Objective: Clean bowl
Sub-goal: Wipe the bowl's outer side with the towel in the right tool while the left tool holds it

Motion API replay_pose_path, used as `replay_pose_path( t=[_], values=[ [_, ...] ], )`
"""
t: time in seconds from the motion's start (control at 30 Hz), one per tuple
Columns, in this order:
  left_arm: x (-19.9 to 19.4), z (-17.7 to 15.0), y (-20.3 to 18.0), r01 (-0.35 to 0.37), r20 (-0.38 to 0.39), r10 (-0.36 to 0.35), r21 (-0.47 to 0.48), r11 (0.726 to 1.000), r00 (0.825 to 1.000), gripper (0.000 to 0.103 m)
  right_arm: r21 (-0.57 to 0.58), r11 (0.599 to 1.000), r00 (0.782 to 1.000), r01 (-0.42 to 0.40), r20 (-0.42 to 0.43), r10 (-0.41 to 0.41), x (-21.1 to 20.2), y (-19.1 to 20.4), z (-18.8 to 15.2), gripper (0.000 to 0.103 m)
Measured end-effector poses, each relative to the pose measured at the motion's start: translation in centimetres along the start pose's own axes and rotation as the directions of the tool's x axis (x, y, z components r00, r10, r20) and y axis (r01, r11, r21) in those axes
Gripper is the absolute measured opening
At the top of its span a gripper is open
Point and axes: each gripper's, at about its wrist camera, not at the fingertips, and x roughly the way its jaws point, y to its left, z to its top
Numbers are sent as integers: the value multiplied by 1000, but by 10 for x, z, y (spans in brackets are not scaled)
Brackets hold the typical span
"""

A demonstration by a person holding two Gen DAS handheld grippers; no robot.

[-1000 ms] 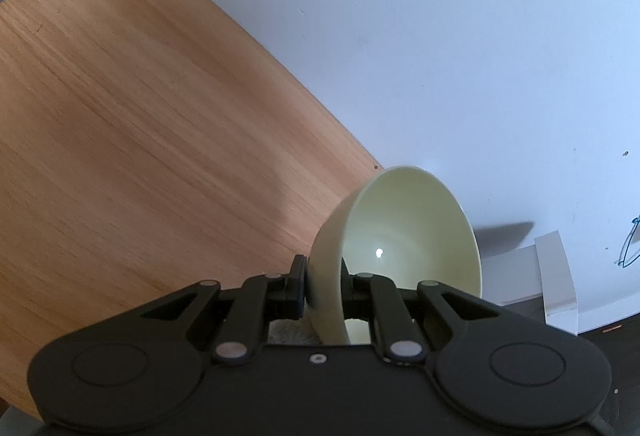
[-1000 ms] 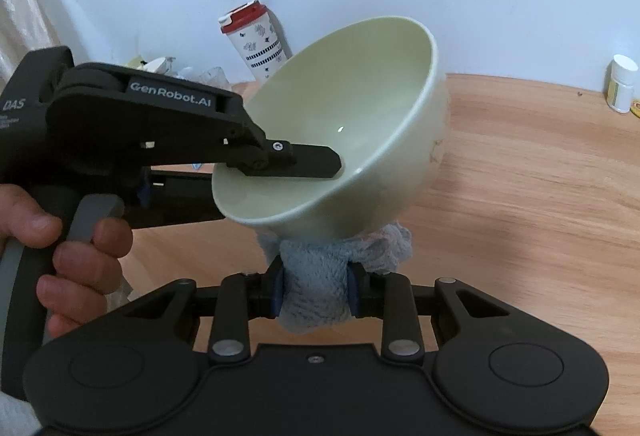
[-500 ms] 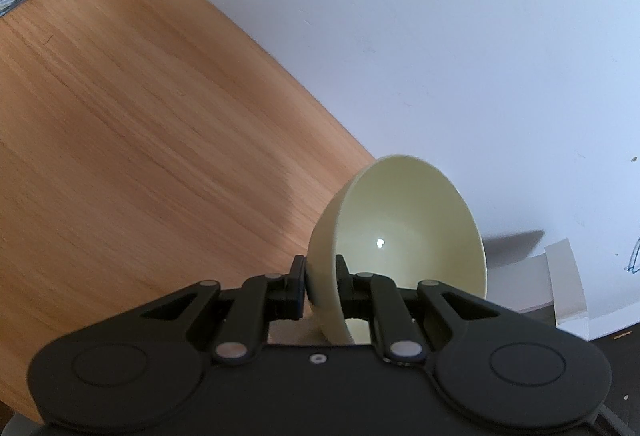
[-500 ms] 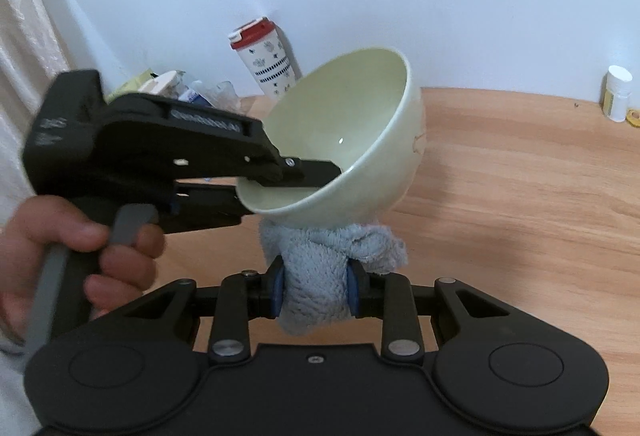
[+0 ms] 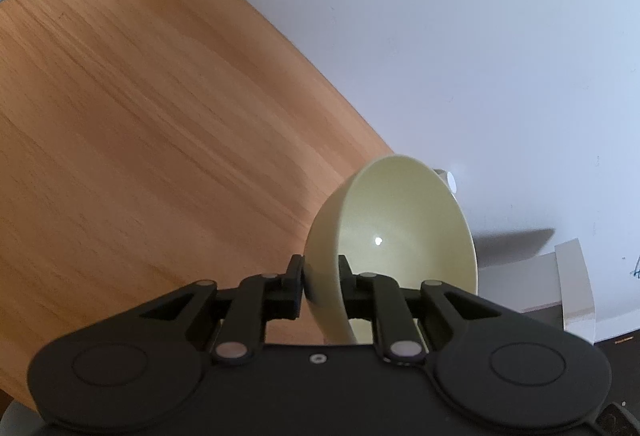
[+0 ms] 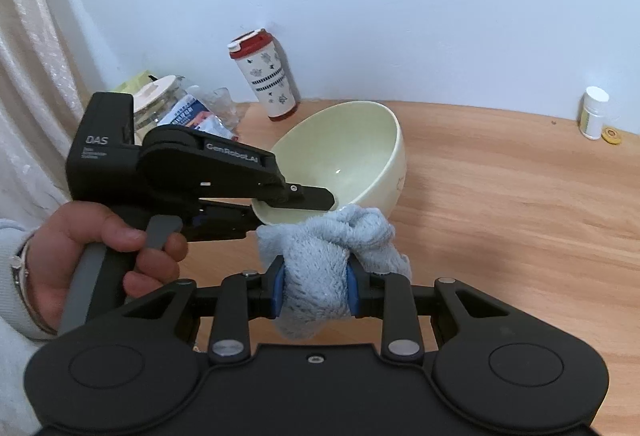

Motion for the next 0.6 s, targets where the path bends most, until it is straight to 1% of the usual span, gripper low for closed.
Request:
replay_pose_path(
  t=[0.3,0.5,0.6],
  values=[
    [-1,-2,-5,46,-31,-45,39,998,999,15,-30,999,999,24,-39,-25,29,-5,-7,33],
    [-4,-2,-8,69,-40,-67,72,995,997,15,-55,998,998,44,-35,-46,41,-13,-16,33],
    [-4,-1,-9,76,-47,-72,79,994,996,14,-102,993,998,53,-25,-56,45,-13,-17,33]
  ],
)
